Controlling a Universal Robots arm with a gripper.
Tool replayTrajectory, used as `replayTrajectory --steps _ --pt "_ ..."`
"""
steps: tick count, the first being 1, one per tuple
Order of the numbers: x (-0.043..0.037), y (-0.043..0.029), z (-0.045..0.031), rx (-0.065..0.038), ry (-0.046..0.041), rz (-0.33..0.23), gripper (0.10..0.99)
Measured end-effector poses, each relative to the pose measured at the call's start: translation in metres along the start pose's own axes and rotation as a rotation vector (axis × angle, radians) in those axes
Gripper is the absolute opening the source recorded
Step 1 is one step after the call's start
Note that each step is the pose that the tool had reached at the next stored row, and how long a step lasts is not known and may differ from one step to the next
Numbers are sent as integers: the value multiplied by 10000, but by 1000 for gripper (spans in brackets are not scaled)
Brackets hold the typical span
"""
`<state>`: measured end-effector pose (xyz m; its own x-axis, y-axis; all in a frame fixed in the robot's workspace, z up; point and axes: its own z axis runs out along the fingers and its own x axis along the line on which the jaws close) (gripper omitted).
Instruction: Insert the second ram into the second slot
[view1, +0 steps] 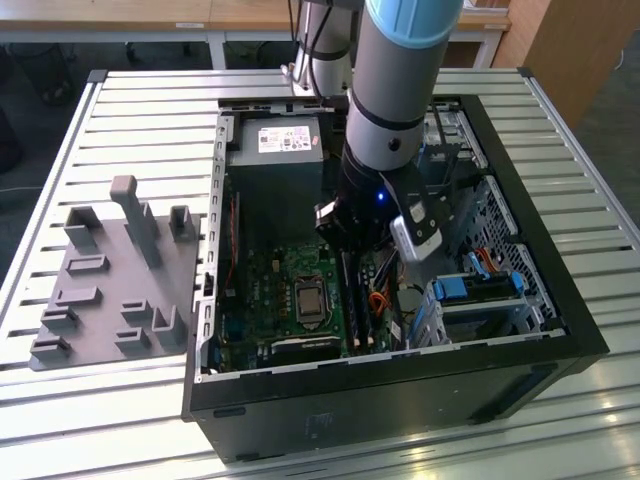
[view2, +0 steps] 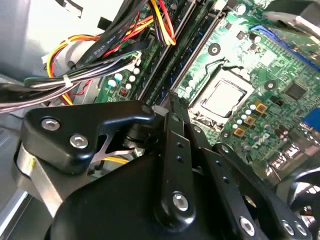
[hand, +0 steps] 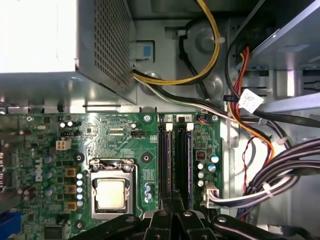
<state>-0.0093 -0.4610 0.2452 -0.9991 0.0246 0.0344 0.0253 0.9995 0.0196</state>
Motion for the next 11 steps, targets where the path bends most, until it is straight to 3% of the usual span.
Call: replayTrajectory --steps 3,11 --pt "2 1 -59 1 5 0 106" --pt "2 2 -66 -1 14 0 106"
